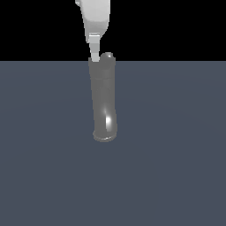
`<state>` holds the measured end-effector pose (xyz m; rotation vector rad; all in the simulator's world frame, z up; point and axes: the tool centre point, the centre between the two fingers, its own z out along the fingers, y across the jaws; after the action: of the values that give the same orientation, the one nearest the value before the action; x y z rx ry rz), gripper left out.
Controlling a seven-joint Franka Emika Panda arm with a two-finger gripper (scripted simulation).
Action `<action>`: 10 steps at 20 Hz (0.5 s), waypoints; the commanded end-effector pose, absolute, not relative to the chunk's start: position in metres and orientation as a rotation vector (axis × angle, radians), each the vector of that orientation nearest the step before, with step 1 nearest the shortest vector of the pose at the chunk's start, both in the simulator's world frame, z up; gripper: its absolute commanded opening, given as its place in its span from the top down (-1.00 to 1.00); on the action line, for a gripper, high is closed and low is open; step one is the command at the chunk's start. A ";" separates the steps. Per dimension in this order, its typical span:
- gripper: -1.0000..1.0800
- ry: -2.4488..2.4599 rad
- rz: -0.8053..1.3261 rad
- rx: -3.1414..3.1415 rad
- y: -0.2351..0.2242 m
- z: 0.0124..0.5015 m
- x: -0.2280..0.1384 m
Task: Turn on the faucet by rotating a designated handle.
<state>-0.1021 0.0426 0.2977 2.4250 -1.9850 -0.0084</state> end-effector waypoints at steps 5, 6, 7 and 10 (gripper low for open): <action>1.00 -2.063 -0.001 2.368 -0.010 0.298 -0.081; 1.00 -2.067 0.000 2.364 -0.015 0.298 -0.078; 1.00 -2.071 0.000 2.361 -0.020 0.298 -0.076; 1.00 -2.083 0.000 2.351 -0.035 0.298 -0.069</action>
<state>-0.0810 0.0116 0.2975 2.4207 -1.9821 -0.0216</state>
